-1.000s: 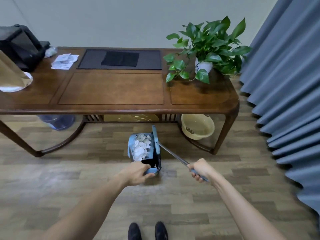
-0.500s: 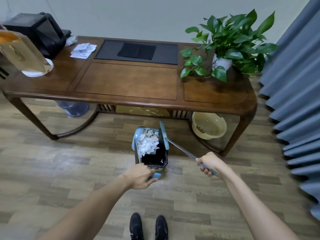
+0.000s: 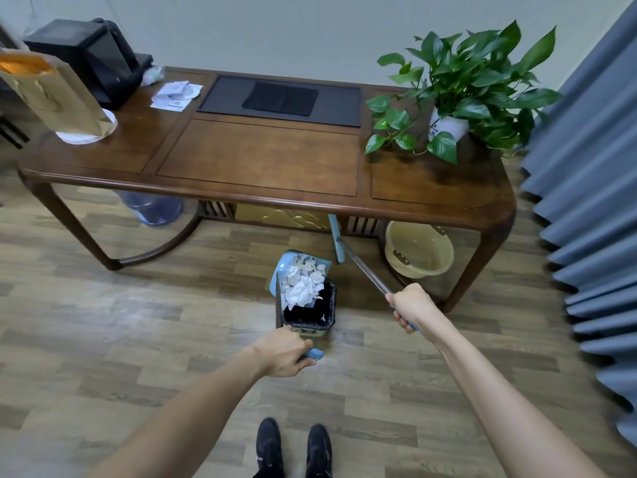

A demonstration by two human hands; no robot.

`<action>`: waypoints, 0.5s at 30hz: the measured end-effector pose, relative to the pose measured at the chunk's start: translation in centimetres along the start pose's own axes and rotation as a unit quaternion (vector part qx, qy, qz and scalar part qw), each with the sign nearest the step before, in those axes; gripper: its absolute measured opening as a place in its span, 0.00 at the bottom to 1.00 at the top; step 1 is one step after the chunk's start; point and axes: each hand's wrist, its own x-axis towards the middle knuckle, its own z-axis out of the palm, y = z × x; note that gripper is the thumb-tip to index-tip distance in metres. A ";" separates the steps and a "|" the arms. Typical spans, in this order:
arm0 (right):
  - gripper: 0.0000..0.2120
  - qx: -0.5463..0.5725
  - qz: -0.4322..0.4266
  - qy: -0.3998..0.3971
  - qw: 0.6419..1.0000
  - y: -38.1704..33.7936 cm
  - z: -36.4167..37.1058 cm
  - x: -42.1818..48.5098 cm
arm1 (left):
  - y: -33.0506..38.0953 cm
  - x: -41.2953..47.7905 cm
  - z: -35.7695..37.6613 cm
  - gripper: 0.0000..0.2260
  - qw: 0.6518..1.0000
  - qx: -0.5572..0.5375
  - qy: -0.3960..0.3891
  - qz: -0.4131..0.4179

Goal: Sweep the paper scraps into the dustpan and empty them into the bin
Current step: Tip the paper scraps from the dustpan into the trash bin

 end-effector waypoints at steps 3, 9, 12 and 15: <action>0.09 0.060 -0.012 -0.015 0.998 0.1 1.2 0.3 | -0.1 0.0 0.7 0.19 1.000 0.003 0.009 0.002; 0.09 0.147 0.001 -0.051 0.988 0.4 4.6 1.0 | 0.0 0.5 1.4 0.19 0.999 0.035 0.024 0.033; 0.10 0.150 0.005 -0.049 0.988 0.9 5.4 1.1 | -0.1 0.5 1.6 0.19 0.997 0.051 0.027 0.048; 0.10 0.150 0.010 -0.044 0.988 1.2 5.7 1.4 | -0.2 0.1 1.9 0.18 0.996 0.057 0.030 0.060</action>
